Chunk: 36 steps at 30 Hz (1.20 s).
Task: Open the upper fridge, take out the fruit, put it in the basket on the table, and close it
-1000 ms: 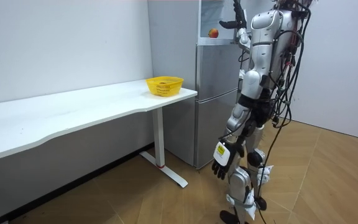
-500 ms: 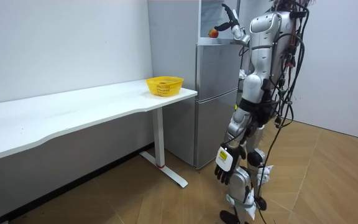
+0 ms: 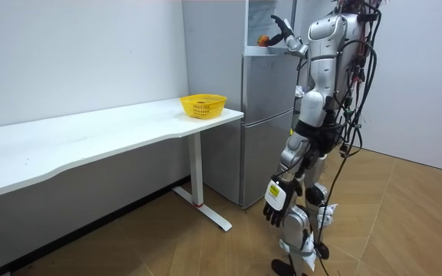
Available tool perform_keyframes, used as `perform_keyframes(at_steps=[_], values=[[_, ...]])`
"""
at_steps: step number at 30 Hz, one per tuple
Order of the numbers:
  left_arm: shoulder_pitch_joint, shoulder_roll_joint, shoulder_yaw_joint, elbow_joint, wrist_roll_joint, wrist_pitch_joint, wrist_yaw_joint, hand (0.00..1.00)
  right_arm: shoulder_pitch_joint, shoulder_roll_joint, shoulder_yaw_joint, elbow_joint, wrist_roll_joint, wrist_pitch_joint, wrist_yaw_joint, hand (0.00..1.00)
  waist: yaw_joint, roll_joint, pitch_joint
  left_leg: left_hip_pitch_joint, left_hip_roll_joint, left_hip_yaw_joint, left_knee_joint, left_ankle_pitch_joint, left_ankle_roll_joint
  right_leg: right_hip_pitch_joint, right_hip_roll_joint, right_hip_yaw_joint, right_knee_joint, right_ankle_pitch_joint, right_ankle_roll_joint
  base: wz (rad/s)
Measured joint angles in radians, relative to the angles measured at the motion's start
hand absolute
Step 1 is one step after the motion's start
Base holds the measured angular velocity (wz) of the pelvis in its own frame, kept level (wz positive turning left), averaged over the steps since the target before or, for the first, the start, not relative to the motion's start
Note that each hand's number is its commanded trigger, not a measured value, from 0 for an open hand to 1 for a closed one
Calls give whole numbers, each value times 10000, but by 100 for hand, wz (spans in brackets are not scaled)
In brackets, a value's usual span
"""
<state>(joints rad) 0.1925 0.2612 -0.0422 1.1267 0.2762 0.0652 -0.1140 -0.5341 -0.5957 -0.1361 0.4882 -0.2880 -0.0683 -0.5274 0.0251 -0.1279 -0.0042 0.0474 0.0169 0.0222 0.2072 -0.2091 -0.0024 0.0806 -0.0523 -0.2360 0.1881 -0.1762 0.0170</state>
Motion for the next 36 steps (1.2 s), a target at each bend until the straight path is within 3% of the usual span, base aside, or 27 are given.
perform_keyframes(at_steps=[12,19,23,30,36], values=[[105,83,10,-472,3,22,3,0,-20,-135,42,38,221,53,455,0,-18,25,-4,-1,3,-24,18,5,-5,-4,-3,-75,-21,0,0,0],[121,129,-23,-526,-83,1,-9,0,-541,-772,746,988,230,41,613,0,-53,-41,52,-69,15,-49,61,1,-10,2,2,-132,-8,1,-1,0],[118,190,-27,-525,-81,1,-42,0,-541,-798,784,1008,251,23,616,0,-15,-86,90,-92,20,-58,71,0,-11,-9,10,-144,-9,7,-12,0],[74,274,-29,-548,-72,-4,1,0,-551,-816,877,803,674,23,619,0,32,-22,87,-191,21,-12,112,1,-12,-167,9,-104,4,19,-28,-1],[-29,279,-141,-467,-85,0,36,0,-566,-816,1165,543,1365,40,510,0,80,155,14,-262,26,1,111,8,-16,-262,7,-97,31,23,-34,0]])
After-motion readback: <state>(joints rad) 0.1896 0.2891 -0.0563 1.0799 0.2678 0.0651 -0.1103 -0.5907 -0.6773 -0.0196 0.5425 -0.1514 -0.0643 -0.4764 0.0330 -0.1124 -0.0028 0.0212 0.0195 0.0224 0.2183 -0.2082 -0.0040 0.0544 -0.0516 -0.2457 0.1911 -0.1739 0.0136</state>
